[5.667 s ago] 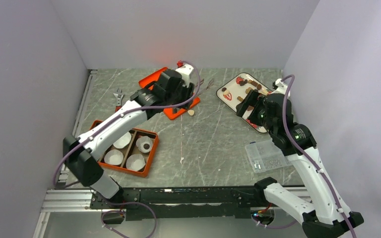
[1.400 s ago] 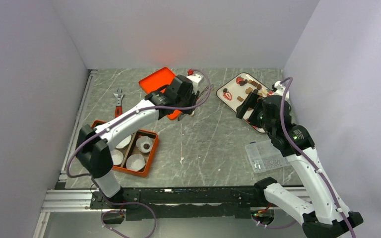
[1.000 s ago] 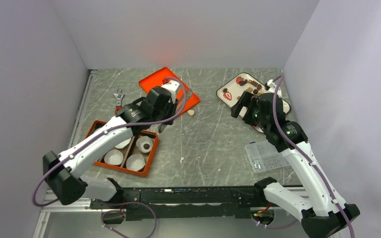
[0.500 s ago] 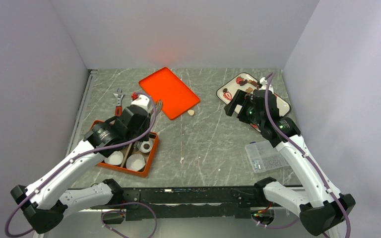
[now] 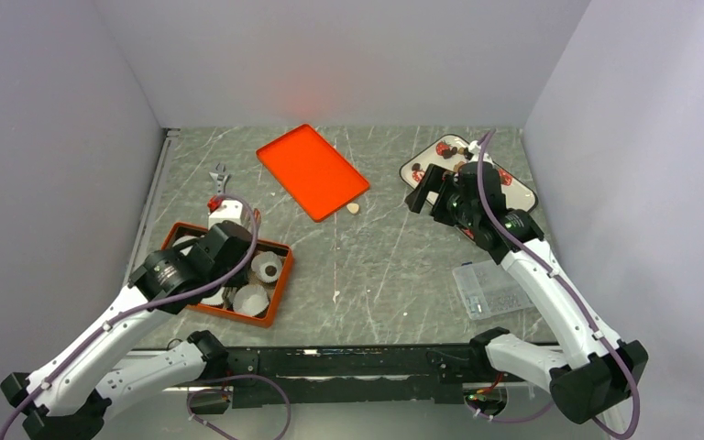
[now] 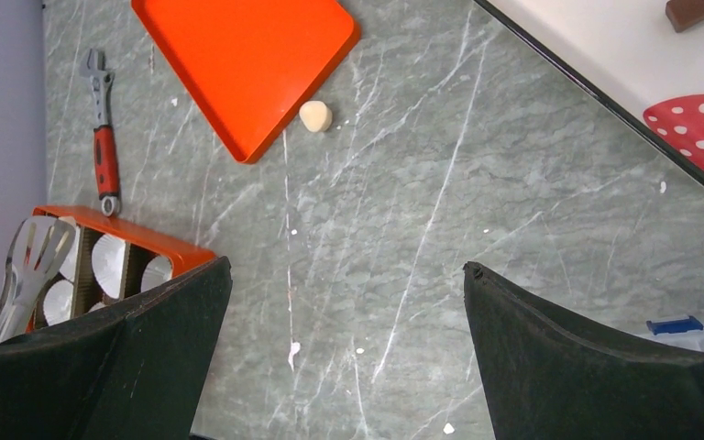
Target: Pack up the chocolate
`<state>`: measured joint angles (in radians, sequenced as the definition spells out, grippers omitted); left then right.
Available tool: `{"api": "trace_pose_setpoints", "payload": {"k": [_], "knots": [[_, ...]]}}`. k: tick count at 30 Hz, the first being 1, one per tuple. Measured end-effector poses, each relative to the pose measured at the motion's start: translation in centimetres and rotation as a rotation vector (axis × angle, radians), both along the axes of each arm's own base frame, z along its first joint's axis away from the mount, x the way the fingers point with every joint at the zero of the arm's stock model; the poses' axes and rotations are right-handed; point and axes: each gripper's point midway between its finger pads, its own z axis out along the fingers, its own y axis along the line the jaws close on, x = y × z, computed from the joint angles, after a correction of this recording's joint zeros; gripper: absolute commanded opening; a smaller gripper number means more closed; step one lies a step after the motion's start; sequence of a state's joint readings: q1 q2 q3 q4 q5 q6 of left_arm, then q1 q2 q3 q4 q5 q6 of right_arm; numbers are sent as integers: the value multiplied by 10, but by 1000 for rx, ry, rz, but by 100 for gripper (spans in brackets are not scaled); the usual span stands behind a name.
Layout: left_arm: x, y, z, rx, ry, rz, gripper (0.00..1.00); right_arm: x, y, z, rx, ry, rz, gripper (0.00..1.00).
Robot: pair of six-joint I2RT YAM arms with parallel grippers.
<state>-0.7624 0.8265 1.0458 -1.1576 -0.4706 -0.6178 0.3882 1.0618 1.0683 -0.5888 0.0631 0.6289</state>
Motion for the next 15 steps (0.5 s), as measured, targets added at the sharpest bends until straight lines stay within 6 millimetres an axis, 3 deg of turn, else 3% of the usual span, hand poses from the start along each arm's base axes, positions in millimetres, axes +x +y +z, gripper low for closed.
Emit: {"api": "trace_pose_setpoints", "payload": {"k": [15], "knots": [[-31, 30, -20, 20, 86, 118, 33, 4, 14, -3, 21, 7, 47, 100]]}}
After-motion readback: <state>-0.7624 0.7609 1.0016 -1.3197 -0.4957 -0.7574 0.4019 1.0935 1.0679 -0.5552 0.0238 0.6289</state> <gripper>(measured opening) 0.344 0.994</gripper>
